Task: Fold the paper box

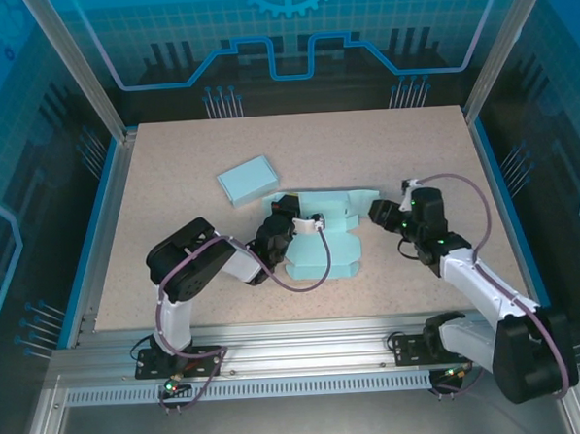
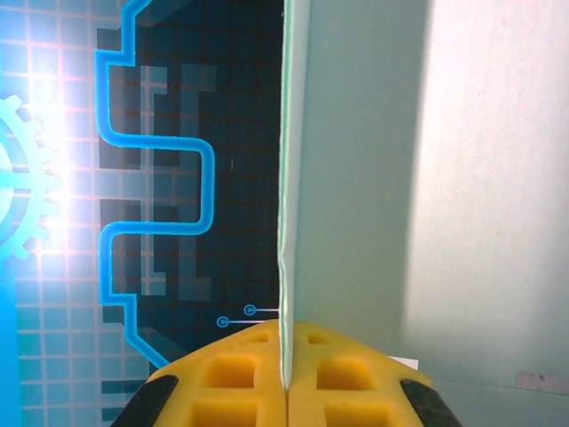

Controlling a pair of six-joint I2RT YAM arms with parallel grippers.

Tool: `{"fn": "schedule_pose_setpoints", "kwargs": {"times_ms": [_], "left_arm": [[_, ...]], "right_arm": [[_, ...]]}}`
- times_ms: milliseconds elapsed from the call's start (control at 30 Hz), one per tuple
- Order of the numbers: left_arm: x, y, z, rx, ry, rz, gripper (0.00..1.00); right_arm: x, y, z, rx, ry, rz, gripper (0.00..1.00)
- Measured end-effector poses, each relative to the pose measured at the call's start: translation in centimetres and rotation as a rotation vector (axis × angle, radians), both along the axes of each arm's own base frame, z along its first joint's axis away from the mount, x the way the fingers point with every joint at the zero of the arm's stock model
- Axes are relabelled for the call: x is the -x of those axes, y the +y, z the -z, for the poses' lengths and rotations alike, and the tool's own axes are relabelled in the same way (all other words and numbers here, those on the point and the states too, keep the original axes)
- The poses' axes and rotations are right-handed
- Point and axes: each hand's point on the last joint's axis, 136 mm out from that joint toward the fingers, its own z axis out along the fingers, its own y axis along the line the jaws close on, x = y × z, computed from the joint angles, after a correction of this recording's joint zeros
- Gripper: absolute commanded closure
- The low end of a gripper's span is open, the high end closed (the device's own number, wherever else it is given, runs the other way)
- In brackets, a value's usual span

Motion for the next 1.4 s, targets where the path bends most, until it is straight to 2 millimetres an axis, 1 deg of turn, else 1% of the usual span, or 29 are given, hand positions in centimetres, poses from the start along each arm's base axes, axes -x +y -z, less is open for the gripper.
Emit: {"fn": "schedule_pose_setpoints", "kwargs": {"times_ms": [67,133,233,300,400,567,633,700,867,933,1067,1333,1400], "left_arm": [[0.0,0.0,0.0,-0.002,-0.004,0.000,1.00],[0.0,0.0,0.0,-0.005,-0.007,0.001,1.00],[-0.1,0.0,-0.1,-0.004,-0.019,0.002,1.00],[-0.1,-0.1,0.0,-0.010,-0.023,0.003,1.00],[-0.1,0.0,-0.2,-0.007,-0.033,0.003,1.00],[0.0,0.0,-0.2,-0.006,-0.041,0.003,1.00],[0.0,0.0,-0.1,-0.006,-0.041,0.003,1.00],[0.0,0.0,0.0,-0.006,-0.041,0.003,1.00],[-0.1,0.0,0.6,-0.008,-0.039,0.003,1.00],[-0.2,0.0,0.6,-0.005,-0.042,0.000,1.00],[-0.3,0.2,0.6,-0.005,-0.042,-0.003,1.00],[-0.3,0.1,0.7,-0.006,-0.041,-0.003,1.00],[-0.3,0.1,0.7,-0.007,-0.041,-0.003,1.00]], "right_arm": [[-0.3,-2.2,0.3,-0.013,0.014,0.052,0.53],[-0.7,-4.1,1.3,-0.031,0.057,0.095,0.54],[-1.9,-5.4,3.3,-0.057,0.137,0.112,0.56],[-2.9,-5.4,4.4,-0.075,0.179,0.093,0.57],[-5.0,-4.8,5.7,-0.109,0.218,0.048,0.57],[-8.8,-4.0,6.9,-0.148,0.231,-0.025,0.61],[-9.9,-3.5,7.4,-0.172,0.233,-0.055,0.62],[-10.3,-2.8,7.7,-0.186,0.235,-0.083,0.62],[-10.1,-0.1,7.6,-0.186,0.217,-0.157,0.62],[-9.0,0.8,7.7,-0.189,0.216,-0.177,0.62],[-7.1,1.7,8.2,-0.187,0.228,-0.191,0.61],[-3.7,4.6,8.0,-0.134,0.215,-0.240,0.60],[-3.2,5.1,7.8,-0.115,0.205,-0.247,0.59]]}}
